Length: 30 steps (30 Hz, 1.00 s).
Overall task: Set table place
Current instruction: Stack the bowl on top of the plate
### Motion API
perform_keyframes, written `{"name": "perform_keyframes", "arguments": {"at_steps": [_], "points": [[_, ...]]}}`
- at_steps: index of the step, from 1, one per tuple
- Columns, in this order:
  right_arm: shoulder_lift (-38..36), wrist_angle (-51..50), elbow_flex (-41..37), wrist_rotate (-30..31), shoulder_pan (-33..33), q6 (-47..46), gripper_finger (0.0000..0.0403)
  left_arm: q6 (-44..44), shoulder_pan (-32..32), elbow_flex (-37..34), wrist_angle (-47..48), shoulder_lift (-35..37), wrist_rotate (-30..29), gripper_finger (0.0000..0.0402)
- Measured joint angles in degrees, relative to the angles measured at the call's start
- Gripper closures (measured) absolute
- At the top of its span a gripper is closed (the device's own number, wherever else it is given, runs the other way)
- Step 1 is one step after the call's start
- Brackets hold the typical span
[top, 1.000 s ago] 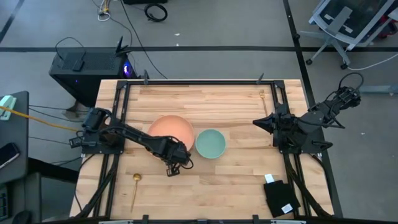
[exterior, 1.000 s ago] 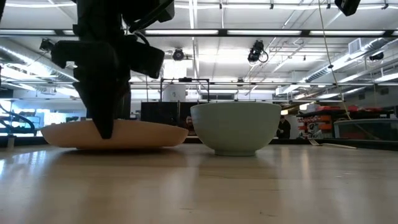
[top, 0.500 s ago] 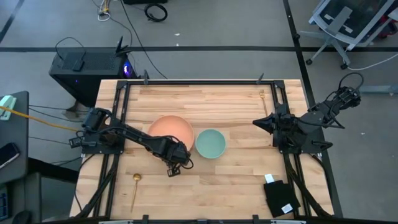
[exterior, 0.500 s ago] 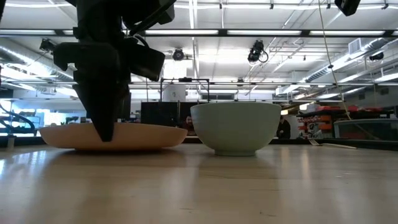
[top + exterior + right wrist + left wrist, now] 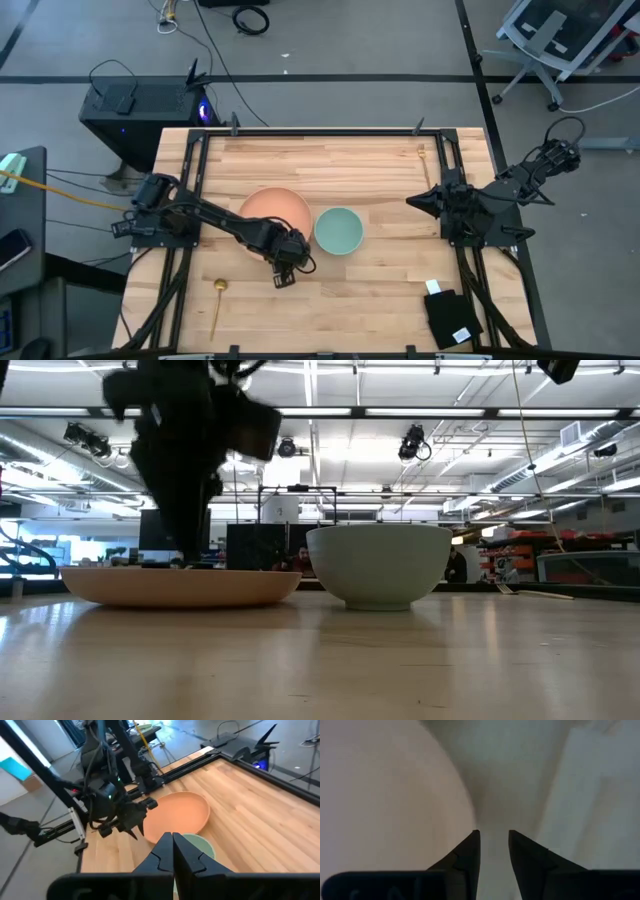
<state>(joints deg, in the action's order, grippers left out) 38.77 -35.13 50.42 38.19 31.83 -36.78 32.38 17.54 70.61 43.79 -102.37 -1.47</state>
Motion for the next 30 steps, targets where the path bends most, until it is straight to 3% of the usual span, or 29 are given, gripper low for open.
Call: {"name": "perform_keyframes", "arguments": {"at_steps": [5,11,16,30], "points": [[5.74,-9.27,8.32,-5.29,-5.91,-1.71,0.0402,-1.76,0.0,9.38,9.8,0.04,-1.75,0.0298],[17.75,-21.84,18.77,-19.56,-18.14,-2.11,0.0402,-0.81,-0.42,19.83,19.56,0.15,-5.77,0.0308],[26.08,-25.59,21.72,-28.9,-25.91,-0.6,0.0401,0.42,-0.5,27.68,26.31,0.15,-9.86,0.0316],[41.24,-24.95,21.96,-34.04,-35.85,2.06,0.0313,5.39,-0.27,48.36,36.79,0.15,-12.7,0.0311]]}}
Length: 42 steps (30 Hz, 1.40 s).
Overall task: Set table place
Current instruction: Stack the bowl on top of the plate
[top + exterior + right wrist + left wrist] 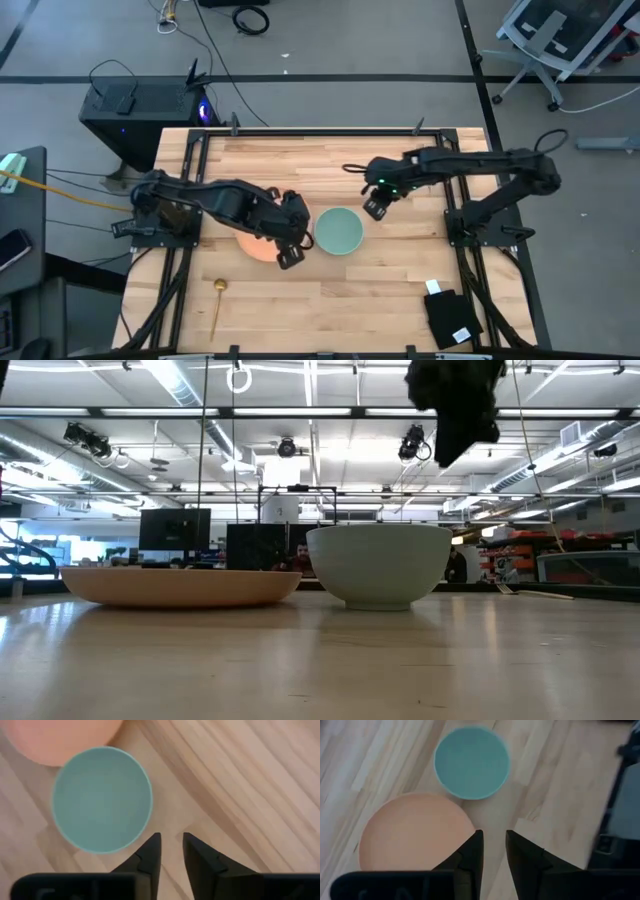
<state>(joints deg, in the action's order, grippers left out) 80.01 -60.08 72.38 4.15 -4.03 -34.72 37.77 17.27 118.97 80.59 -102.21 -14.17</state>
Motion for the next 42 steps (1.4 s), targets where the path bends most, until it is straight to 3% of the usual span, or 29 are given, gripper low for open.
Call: {"name": "perform_keyframes", "arguments": {"at_steps": [10,29,33,39,42], "points": [[11.26,4.25,0.02,-6.2,-3.87,6.31,0.0263,0.14,-0.01,9.05,0.32,0.0,0.0,0.0319],[22.2,12.73,0.02,-11.81,-5.25,12.53,0.0263,0.18,-0.01,10.74,0.29,0.0,0.0,0.0321],[23.4,13.04,0.0,-11.99,-5.23,13.71,0.0285,0.14,-0.01,10.72,0.29,0.0,0.0,0.0318],[23.43,13.29,0.0,-12.57,-5.23,13.93,0.0388,0.14,-0.01,10.69,0.32,0.0,0.0,0.0316],[21.87,12.88,-0.04,-13.01,-5.35,13.83,0.0387,0.16,-0.01,10.69,0.29,0.0,0.0,0.0321]]}}
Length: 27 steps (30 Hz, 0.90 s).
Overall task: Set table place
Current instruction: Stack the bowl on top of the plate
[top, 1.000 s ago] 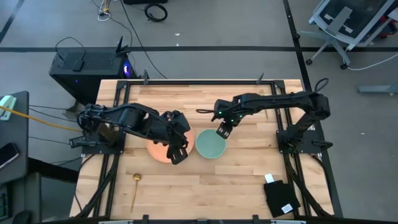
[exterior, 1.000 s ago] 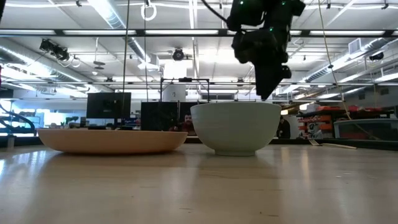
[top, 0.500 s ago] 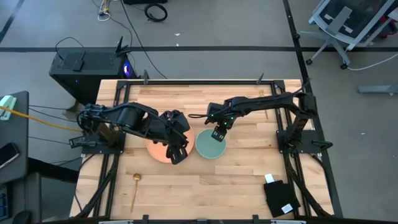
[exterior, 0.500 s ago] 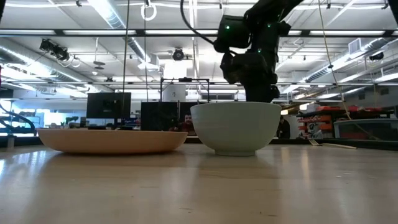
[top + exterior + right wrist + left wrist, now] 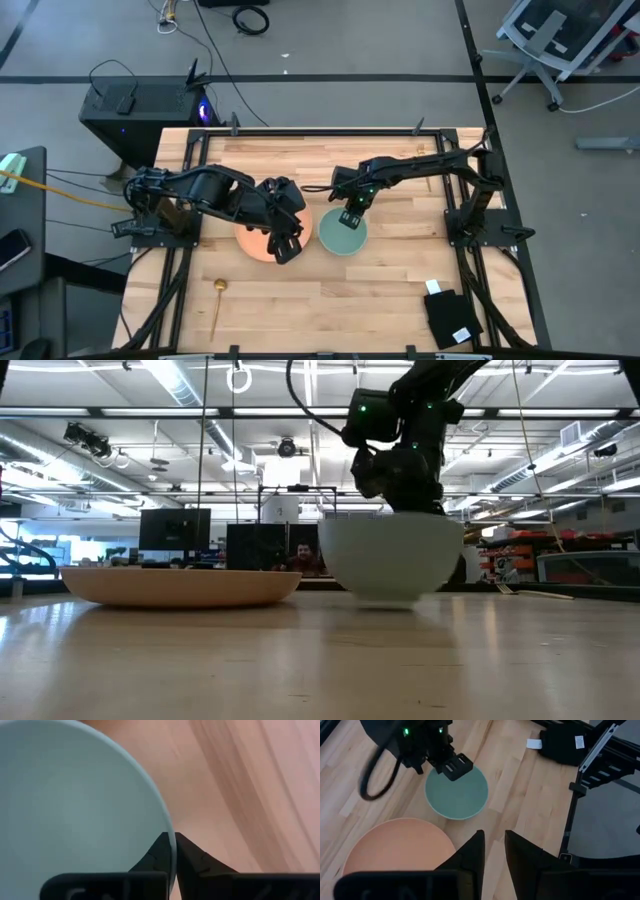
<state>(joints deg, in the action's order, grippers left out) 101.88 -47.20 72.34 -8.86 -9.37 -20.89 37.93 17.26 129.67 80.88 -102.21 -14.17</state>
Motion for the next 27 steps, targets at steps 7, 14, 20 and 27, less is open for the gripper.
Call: {"name": "perform_keyframes", "arguments": {"at_steps": [7,14,20,27], "points": [[-6.64,-1.32,4.65,-0.21,-0.69,0.07,0.0395,0.0,0.0,-0.02,0.0,0.0,0.0,0.0318],[-3.31,-1.41,18.11,-0.35,-1.12,3.34,0.0398,0.46,0.0,-0.02,-0.25,0.0,0.02,0.0317],[5.34,-3.39,28.48,-0.49,-1.92,6.73,0.0398,0.44,0.44,2.52,-0.2,-0.02,0.37,0.0325],[16.23,-3.52,37.13,-3.35,-1.81,8.04,0.0398,0.46,1.4,5.24,-0.69,0.34,0.42,0.0321]]}}
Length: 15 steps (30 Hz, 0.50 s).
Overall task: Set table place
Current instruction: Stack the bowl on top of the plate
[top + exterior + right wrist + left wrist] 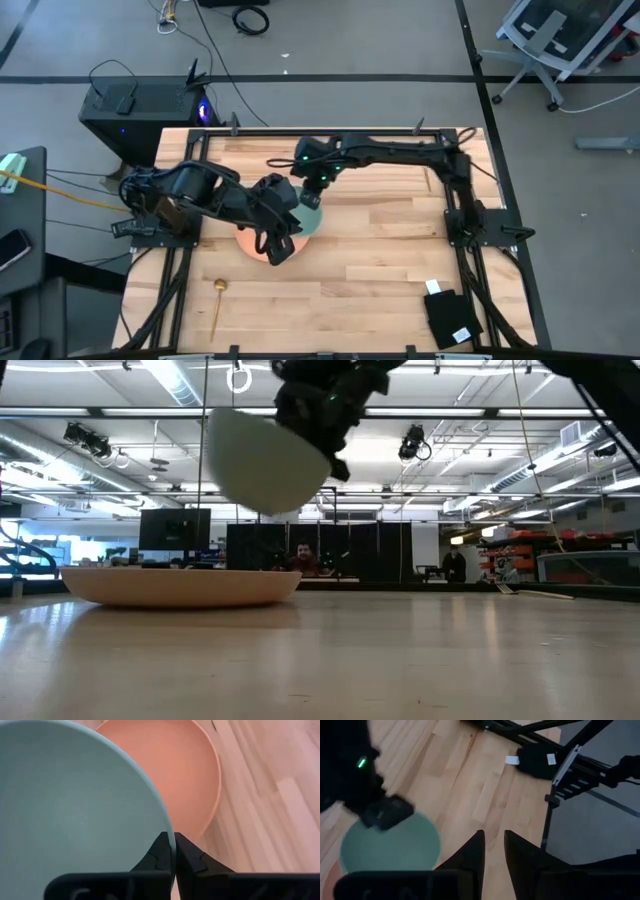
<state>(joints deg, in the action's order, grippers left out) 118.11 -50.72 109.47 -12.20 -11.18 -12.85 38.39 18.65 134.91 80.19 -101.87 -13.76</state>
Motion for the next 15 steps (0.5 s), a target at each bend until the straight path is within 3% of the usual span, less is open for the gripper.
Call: {"name": "perform_keyframes", "arguments": {"at_steps": [8,15], "points": [[10.28,1.2,7.46,0.05,0.09,0.57,0.0398,0.04,0.28,-0.08,0.45,0.54,0.07,0.0321],[14.92,3.15,10.21,1.9,0.06,0.65,0.0398,0.02,0.15,-0.08,0.47,0.73,0.04,0.0319]]}}
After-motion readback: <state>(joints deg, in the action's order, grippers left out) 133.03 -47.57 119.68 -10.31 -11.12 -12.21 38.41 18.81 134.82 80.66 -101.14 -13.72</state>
